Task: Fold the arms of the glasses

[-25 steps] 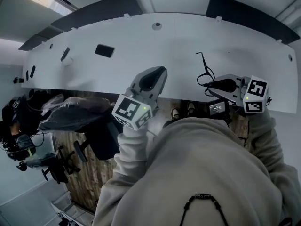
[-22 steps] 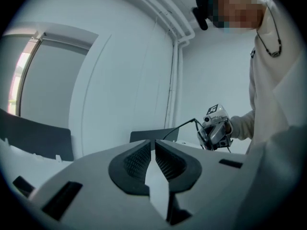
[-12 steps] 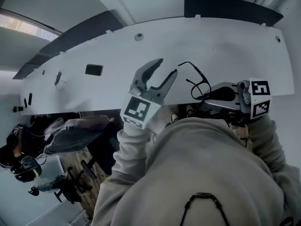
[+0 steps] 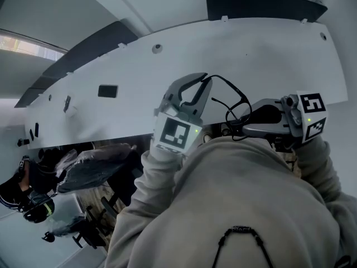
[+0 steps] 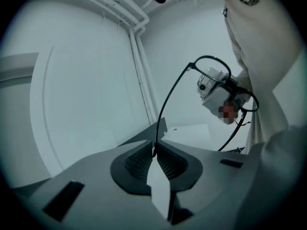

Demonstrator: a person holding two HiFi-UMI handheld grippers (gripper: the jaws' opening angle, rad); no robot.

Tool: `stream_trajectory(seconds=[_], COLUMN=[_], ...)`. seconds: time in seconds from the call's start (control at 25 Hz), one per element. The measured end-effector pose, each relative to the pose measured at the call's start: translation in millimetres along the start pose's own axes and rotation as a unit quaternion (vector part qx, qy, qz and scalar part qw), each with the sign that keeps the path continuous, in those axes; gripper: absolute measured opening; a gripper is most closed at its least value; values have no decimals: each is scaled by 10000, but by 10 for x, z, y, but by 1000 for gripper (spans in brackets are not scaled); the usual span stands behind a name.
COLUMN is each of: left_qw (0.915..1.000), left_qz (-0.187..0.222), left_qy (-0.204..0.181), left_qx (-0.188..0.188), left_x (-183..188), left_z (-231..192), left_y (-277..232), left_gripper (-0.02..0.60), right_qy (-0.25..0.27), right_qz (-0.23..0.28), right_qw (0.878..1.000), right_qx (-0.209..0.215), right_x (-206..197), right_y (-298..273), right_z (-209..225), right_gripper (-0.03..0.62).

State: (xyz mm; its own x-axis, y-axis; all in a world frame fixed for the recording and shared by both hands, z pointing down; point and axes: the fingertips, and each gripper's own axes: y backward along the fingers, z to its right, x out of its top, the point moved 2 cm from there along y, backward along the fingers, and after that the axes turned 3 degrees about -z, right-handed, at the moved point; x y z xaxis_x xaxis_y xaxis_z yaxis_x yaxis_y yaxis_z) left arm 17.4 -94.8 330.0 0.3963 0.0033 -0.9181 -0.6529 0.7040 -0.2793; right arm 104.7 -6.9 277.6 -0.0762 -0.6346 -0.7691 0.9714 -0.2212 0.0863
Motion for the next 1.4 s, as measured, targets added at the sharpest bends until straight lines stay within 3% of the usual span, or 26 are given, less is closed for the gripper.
stream_trajectory(seconds=[0.28,0.6,1.0,1.4], left_qw=[9998,9936,9744,9476], left_qz=[126,495,958,1377], left_qy=[92,647,1491,2135], left_qx=[-144,-776,-1382,-1936], left_x=[80,204,351,393], left_z=[-13,155,325,468], left_y=[68,120,196,263], left_gripper=[25,21,21,23], right_qy=[60,252,515,723], right_qz=[253,787,1156,1303], right_qw=[9997,9965,9917,9883], right_qx=[4,-104,-237,-327], right_x=[119,336,484,512], right_y=[-5,47,82,101], right_z=[-4,5,-52,-69], right_gripper=[52,52,51,51])
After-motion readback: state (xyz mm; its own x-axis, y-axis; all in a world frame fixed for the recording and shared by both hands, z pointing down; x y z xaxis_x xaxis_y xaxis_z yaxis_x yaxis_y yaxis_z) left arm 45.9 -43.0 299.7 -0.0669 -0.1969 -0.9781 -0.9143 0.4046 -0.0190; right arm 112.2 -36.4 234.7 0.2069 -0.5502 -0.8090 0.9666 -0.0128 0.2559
